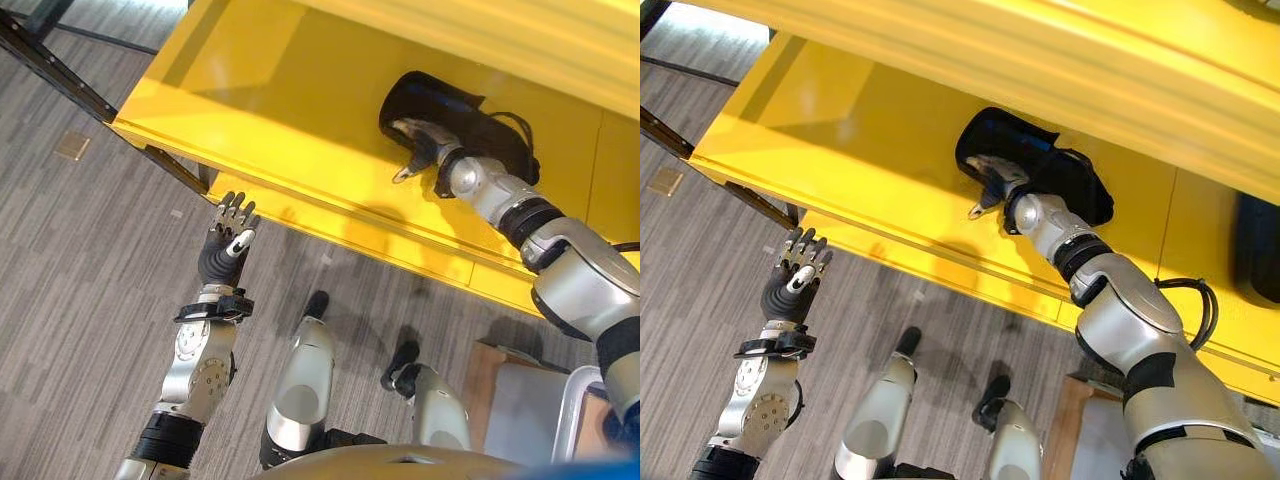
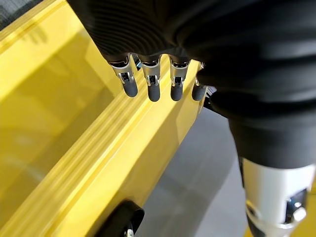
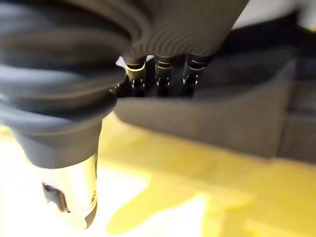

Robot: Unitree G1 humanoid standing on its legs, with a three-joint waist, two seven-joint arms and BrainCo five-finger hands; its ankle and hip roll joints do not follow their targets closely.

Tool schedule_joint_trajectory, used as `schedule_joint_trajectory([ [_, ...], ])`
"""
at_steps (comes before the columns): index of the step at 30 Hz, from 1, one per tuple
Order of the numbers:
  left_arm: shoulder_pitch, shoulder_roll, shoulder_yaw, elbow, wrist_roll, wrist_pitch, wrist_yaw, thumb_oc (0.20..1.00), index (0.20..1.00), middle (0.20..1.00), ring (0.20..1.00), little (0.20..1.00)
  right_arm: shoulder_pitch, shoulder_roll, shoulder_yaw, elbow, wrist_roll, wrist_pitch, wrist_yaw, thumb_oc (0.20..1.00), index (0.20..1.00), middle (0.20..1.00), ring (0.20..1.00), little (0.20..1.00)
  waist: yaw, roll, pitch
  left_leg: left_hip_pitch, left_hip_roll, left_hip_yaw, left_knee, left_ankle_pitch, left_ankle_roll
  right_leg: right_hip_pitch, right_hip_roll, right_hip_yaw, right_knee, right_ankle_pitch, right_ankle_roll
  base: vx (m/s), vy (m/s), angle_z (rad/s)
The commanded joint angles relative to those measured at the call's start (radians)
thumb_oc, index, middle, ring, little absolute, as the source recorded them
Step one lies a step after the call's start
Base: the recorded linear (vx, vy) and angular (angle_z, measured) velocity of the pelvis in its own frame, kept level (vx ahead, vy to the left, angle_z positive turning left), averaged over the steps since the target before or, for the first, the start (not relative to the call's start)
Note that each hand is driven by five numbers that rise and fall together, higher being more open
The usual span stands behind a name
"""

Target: Move parts from the plastic box to the shelf.

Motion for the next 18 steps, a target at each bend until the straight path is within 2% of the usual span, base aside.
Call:
schedule_joint_trajectory([
  [1,0.037,0.04,0.026,-0.129,-0.01,-0.053,-0.02,1.0,1.0,1.0,1.0,1.0,-0.066,-0.046,0.031,-0.047,-0.075,-0.053,0.031,1.0,1.0,1.0,1.0,1.0,0.007,-0.013,-0.008,0.029,0.039,-0.045,-0.012,-0.07,0.018,0.053,-0.043,0.089,0.0,0.005,0.049,0.0,0.0,0.0],
  [2,0.038,0.042,0.03,-0.132,-0.008,-0.049,-0.026,1.0,1.0,1.0,1.0,1.0,-0.071,-0.08,0.091,-0.109,-0.134,-0.072,0.066,1.0,1.0,1.0,1.0,1.0,0.01,-0.02,-0.007,0.029,0.041,-0.049,-0.016,-0.069,0.015,0.055,-0.042,0.085,0.0,0.001,0.048,0.01,-0.021,0.03],
  [5,0.039,0.045,0.033,-0.135,-0.011,-0.049,-0.03,1.0,1.0,1.0,1.0,1.0,-0.076,-0.109,0.13,-0.141,-0.182,-0.085,0.086,1.0,1.0,1.0,1.0,1.0,0.013,-0.023,-0.006,0.025,0.042,-0.057,-0.017,-0.068,0.015,0.056,-0.044,0.078,0.002,-0.004,0.048,0.0,-0.018,0.09],
  [10,0.047,0.052,0.051,-0.15,-0.003,-0.05,-0.031,1.0,1.0,1.0,1.0,1.0,-0.109,-0.213,0.231,-0.265,-0.279,-0.123,0.131,1.0,1.0,1.0,1.0,1.0,0.019,-0.035,0.0,0.019,0.041,-0.068,-0.023,-0.065,0.01,0.062,-0.046,0.066,-0.001,-0.011,0.048,0.01,-0.009,0.04],
  [18,0.059,0.058,0.074,-0.152,0.005,-0.048,-0.017,1.0,1.0,1.0,1.0,1.0,-0.17,-0.279,0.339,-0.295,-0.434,-0.147,0.138,1.0,1.0,1.0,1.0,1.0,0.028,-0.046,0.001,0.012,0.041,-0.079,-0.026,-0.064,0.008,0.064,-0.045,0.051,0.0,-0.017,0.046,0.0,-0.004,0.03],
])
